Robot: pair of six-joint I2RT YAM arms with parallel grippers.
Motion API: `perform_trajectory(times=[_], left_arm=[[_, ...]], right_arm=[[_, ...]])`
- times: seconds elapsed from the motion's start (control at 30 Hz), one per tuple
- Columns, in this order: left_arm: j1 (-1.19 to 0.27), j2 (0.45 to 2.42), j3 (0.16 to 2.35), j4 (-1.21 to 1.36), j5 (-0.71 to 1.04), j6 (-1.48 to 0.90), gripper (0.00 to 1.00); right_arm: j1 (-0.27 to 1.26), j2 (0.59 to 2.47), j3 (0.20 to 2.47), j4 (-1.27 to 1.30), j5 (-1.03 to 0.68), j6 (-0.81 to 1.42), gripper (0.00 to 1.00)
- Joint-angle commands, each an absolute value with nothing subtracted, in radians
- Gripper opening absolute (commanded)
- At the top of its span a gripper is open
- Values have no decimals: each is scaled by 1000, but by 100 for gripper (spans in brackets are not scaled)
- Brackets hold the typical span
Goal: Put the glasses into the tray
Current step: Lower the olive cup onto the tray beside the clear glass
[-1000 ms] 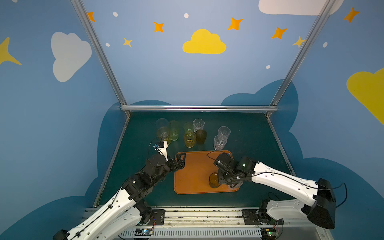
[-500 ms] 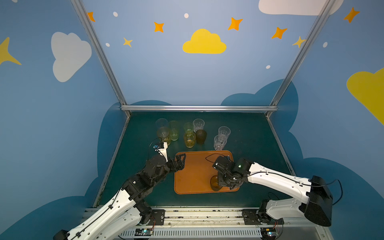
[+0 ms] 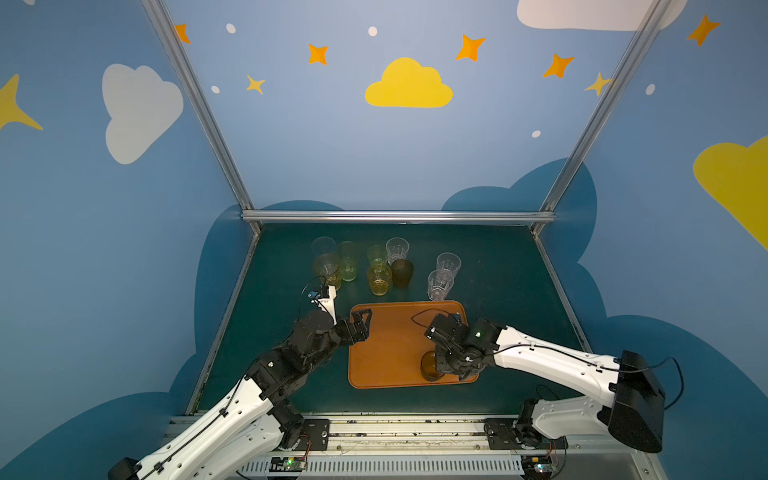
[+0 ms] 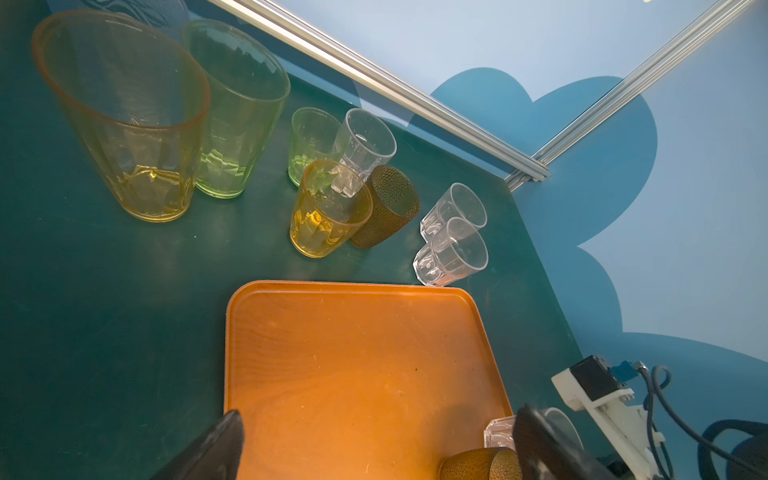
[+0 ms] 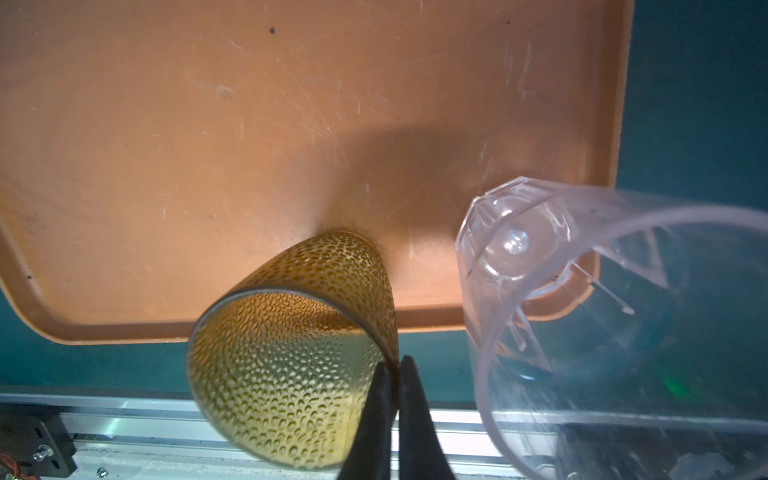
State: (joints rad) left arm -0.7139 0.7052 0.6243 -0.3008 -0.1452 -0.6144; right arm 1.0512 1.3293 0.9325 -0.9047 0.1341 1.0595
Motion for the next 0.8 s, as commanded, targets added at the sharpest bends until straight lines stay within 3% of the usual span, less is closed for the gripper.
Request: perform_trajectory(times=[0.0,0.17,0.4,0.77], left_arm=[[-712,702,616,-305,-152,-611,100],[-713,696,614,-313,-153,-611,100],[-711,687,607,-313,-160,-612,100],[-710,689,606,-309,-153,-614,100]], right_arm=[[1055,1348,940,-920,156,1070,0],[1055,1356,954,-935,165,1069,0],[1055,1350,962,-927,159,1068,8],[1055,1319,981,-924,160,1059,28]])
